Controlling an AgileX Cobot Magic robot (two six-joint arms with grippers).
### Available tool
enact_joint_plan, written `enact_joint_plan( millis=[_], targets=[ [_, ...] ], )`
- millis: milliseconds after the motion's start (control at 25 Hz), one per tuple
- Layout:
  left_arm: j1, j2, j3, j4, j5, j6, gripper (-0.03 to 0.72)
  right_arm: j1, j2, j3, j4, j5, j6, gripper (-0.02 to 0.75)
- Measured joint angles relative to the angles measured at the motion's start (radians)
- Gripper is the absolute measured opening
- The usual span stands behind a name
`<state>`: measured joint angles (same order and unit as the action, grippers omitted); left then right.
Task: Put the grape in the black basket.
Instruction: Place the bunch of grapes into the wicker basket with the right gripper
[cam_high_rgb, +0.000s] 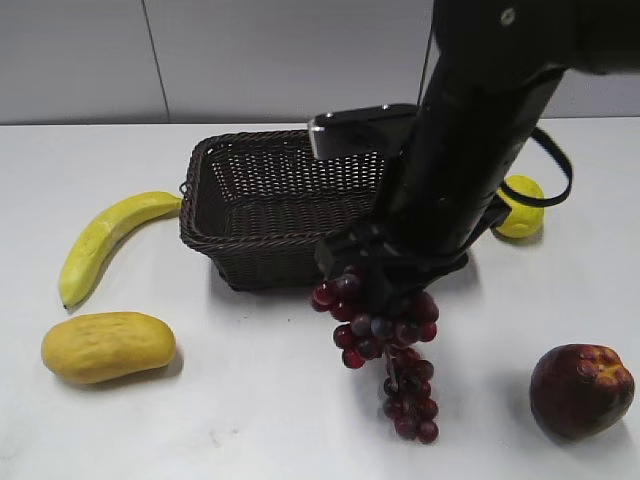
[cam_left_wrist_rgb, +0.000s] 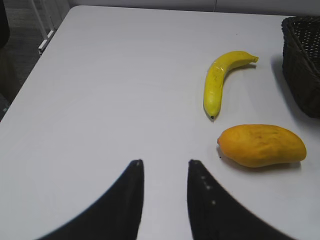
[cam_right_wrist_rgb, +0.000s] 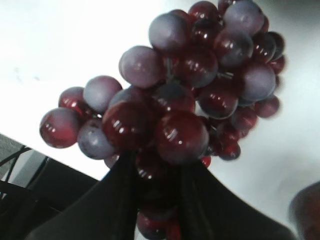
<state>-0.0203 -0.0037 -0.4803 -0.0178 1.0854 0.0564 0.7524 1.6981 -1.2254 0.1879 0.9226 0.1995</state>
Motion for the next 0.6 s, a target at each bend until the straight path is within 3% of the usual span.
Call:
enact_joint_plan(
  millis=[360,600],
  targets=[
    [0.0,0.0,0.0,0.0,0.0,0.0,0.237,0.0,-0.142,-0.213,-0.125,0.251,0.0,0.15],
    [0.0,0.0,0.0,0.0,0.0,0.0,0.237,0.0,-0.143,-0.478,-0.197,0.263,-0.016,0.15]
  ],
)
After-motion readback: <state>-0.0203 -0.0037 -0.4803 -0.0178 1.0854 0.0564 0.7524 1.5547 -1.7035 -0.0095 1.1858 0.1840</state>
